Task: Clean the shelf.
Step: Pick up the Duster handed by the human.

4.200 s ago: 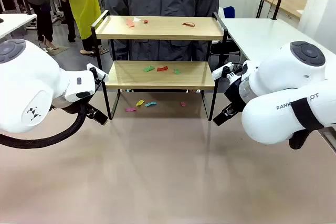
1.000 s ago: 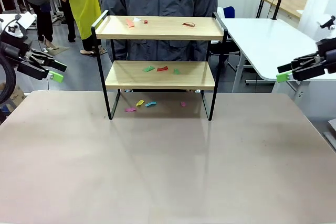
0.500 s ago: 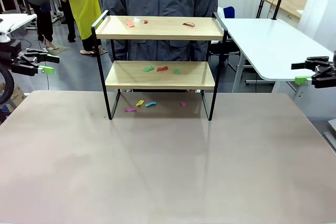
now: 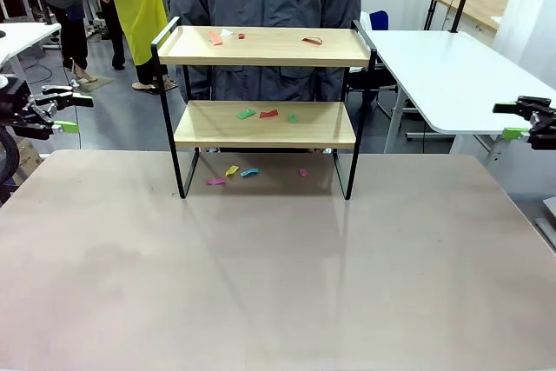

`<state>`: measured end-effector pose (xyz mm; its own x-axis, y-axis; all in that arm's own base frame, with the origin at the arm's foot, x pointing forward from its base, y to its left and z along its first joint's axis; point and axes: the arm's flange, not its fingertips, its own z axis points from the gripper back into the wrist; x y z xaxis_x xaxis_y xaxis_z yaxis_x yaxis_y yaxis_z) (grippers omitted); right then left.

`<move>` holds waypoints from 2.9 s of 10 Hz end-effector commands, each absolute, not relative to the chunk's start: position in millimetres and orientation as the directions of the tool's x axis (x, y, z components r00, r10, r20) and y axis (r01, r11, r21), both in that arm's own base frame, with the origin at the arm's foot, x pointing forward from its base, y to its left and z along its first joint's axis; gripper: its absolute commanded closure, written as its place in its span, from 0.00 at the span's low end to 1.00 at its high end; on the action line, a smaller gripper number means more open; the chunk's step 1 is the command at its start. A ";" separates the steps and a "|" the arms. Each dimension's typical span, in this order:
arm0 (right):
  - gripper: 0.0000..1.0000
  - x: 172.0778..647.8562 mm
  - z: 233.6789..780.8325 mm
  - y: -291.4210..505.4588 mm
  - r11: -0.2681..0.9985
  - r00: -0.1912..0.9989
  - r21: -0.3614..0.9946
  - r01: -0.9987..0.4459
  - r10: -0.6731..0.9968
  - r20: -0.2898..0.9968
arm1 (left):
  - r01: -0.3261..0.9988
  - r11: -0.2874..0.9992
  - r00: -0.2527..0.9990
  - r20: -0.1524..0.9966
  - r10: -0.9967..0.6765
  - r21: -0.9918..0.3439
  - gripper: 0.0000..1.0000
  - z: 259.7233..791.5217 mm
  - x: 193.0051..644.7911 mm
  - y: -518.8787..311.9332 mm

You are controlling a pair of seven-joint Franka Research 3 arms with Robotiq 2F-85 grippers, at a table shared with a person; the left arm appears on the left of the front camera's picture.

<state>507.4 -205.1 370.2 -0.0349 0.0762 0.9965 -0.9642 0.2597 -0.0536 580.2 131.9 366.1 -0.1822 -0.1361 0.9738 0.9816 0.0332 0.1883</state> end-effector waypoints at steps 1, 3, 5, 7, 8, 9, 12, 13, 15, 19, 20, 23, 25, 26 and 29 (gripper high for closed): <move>0.00 514.2 371.7 -209.6 0.264 -0.076 -0.090 -0.960 0.063 0.995 | 0.981 0.087 -0.159 0.976 -0.146 0.173 0.00 365.2 584.7 133.7; 0.00 515.2 366.7 -212.1 0.264 -0.105 -0.119 -0.957 0.066 0.992 | 0.981 0.123 -0.129 0.978 -0.163 0.149 0.00 362.6 586.9 133.3; 0.00 514.0 364.5 -215.6 0.269 -0.121 -0.134 -0.954 0.063 0.991 | 0.982 0.134 -0.111 0.979 -0.169 0.134 0.00 360.8 588.3 133.5; 0.00 515.2 364.2 -217.1 0.272 -0.121 -0.132 -0.953 0.060 0.991 | 0.982 0.141 -0.102 0.981 -0.166 0.126 0.00 360.7 588.4 134.1; 0.00 515.6 364.6 -217.4 0.272 -0.128 -0.139 -0.952 0.058 0.990 | 0.981 0.147 -0.104 0.981 -0.162 0.128 0.00 361.3 588.0 134.1; 0.00 516.5 364.8 -217.4 0.267 -0.133 -0.142 -0.953 0.051 0.990 | 0.981 0.143 -0.113 0.983 -0.144 0.134 0.00 364.2 585.9 133.9; 0.00 510.8 363.4 -215.5 0.267 -0.083 -0.100 -0.958 0.076 0.994 | 0.984 0.118 -0.113 0.978 -0.177 0.135 0.00 357.6 589.2 137.2; 0.00 510.8 363.4 -215.5 0.267 -0.083 -0.100 -0.958 0.076 0.994 | 0.984 0.118 -0.113 0.978 -0.177 0.135 0.00 357.6 589.2 137.2; 0.00 510.8 363.4 -215.5 0.267 -0.083 -0.100 -0.958 0.076 0.994 | 0.984 0.118 -0.113 0.978 -0.177 0.135 0.00 357.6 589.2 137.2; 0.00 510.8 363.4 -215.5 0.267 -0.083 -0.100 -0.958 0.076 0.994 | 0.984 0.118 -0.113 0.978 -0.177 0.135 0.00 357.6 589.2 137.2; 0.00 510.8 363.4 -215.5 0.267 -0.083 -0.100 -0.958 0.076 0.994 | 0.984 0.118 -0.113 0.978 -0.177 0.135 0.00 357.6 589.2 137.2; 0.00 510.8 363.4 -215.5 0.267 -0.083 -0.100 -0.958 0.076 0.994 | 0.984 0.118 -0.113 0.978 -0.177 0.135 0.00 357.6 589.2 137.2; 0.00 510.8 363.4 -215.5 0.267 -0.083 -0.100 -0.958 0.076 0.994 | 0.984 0.118 -0.113 0.978 -0.177 0.135 0.00 357.6 589.2 137.2; 0.00 510.8 363.4 -215.5 0.267 -0.083 -0.100 -0.958 0.076 0.994 | 0.984 0.118 -0.113 0.978 -0.177 0.135 0.00 357.6 589.2 137.2; 0.00 510.8 363.4 -215.5 0.267 -0.083 -0.100 -0.958 0.076 0.994 | 0.984 0.118 -0.113 0.978 -0.177 0.135 0.00 357.6 589.2 137.2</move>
<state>510.3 -215.6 362.6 -0.0819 0.0744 0.9939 -0.9593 0.2647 -0.0989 589.4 137.5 356.6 -0.1117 -0.1728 0.9786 0.9835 0.1215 0.1338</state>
